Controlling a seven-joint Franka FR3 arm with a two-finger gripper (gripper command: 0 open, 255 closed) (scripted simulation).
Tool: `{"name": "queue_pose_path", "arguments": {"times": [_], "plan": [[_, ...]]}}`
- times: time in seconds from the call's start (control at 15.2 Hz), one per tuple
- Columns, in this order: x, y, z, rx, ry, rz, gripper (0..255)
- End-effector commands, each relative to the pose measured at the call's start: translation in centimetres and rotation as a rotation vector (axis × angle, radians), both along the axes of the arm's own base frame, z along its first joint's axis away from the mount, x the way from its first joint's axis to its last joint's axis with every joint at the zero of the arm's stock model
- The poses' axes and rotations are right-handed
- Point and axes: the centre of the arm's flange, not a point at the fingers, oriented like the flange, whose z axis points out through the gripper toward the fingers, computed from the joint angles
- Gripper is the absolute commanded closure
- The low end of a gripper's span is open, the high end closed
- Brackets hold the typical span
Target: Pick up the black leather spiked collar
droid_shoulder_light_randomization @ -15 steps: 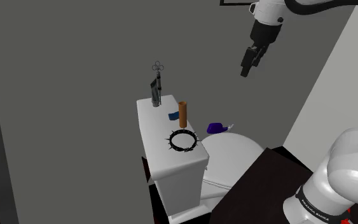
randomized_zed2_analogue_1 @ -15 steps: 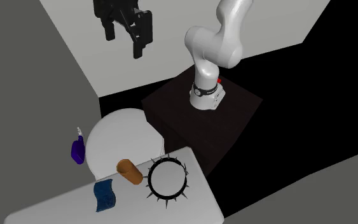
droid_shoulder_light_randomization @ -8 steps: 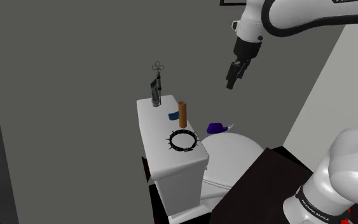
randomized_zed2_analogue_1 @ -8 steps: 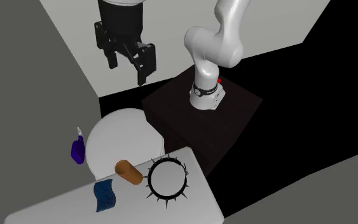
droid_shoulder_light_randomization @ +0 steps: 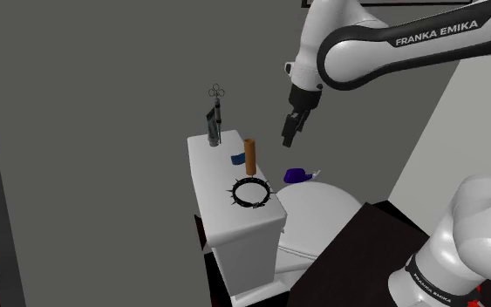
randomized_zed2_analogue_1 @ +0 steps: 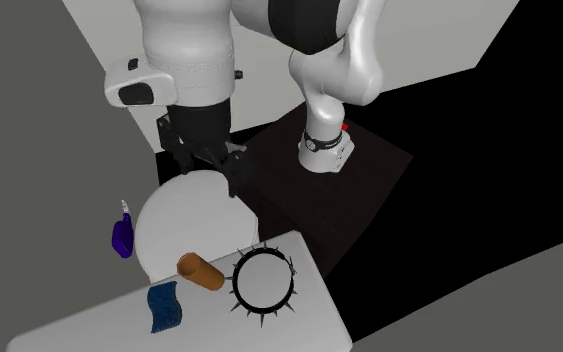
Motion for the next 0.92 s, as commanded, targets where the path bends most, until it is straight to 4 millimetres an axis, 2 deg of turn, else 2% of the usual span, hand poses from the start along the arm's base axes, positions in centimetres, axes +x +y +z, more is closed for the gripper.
{"name": "queue_pose_path", "arguments": {"times": [0.0,0.53,0.59,0.86], "plan": [[1.2,1.5,-2.0,0.013,0.005,0.029,0],[4.9,7.7,-9.1,0.06,0.028,0.146,0],[4.9,7.7,-9.1,0.06,0.028,0.146,0],[4.9,7.7,-11.2,0.06,0.028,0.146,0]]}}
